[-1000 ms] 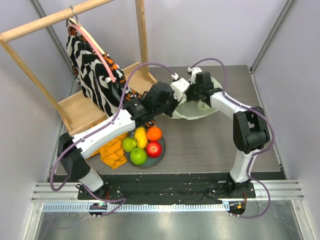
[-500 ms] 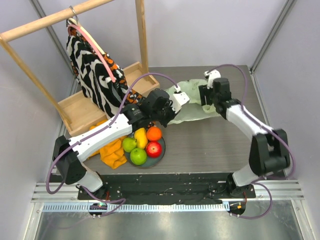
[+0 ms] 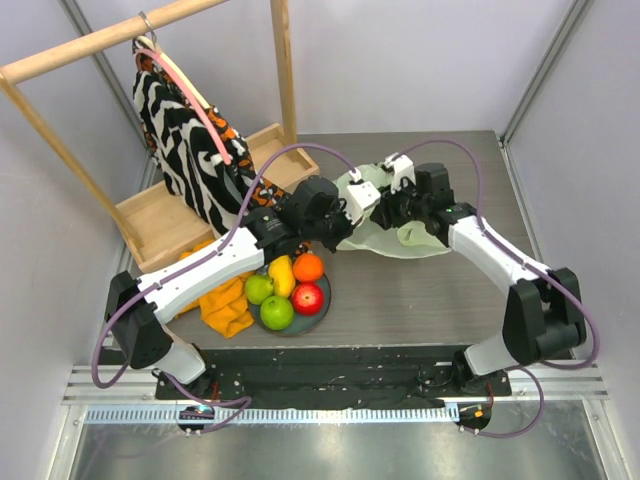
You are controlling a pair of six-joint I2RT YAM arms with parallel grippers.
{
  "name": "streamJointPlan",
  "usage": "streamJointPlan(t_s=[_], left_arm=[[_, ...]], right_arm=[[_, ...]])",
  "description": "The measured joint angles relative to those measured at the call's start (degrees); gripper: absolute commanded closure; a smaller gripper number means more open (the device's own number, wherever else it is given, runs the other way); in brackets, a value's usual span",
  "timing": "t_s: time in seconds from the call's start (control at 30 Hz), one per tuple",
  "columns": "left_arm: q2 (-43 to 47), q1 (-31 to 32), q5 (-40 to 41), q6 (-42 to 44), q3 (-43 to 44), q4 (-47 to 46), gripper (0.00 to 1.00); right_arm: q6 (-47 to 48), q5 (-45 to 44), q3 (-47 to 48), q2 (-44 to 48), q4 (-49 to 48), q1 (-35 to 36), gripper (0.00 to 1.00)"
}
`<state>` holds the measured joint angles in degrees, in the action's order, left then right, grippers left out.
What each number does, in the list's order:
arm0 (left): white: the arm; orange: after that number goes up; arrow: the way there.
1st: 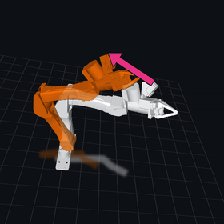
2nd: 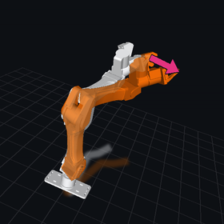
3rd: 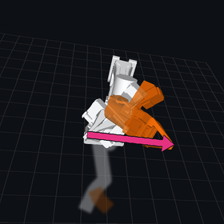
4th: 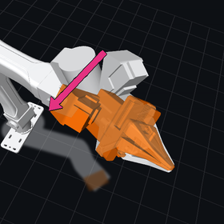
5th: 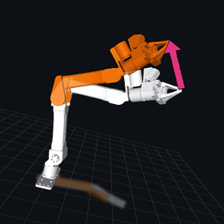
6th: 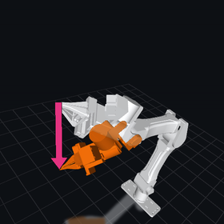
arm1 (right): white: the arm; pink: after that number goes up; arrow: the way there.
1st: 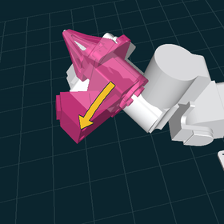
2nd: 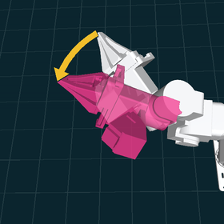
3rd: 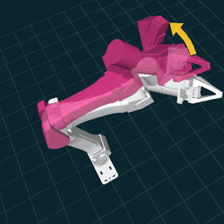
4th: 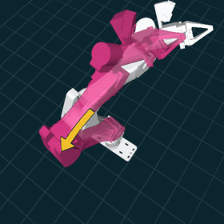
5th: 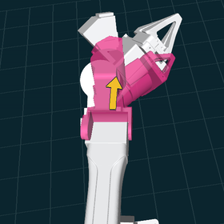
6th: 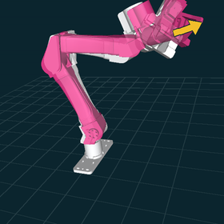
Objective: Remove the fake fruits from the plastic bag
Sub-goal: Adjust the plastic bag at the center of the board.
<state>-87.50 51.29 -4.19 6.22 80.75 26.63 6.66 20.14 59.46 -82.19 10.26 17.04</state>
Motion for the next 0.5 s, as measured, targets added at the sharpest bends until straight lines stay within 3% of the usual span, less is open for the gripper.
streamJointPlan(t_s=[0.2,0.5], left_arm=[[0.02,-0.07,0.0,-0.31,0.11,-0.02,1.0],[0.15,-0.39,-0.42,-1.42,5.38,0.68,1.0]], right_arm=[[-2.45,0.79,0.37,-10.25,0.26,0.59,0.49],[-7.32,-6.97,7.41,-21.94,-4.15,0.2,0.23]])
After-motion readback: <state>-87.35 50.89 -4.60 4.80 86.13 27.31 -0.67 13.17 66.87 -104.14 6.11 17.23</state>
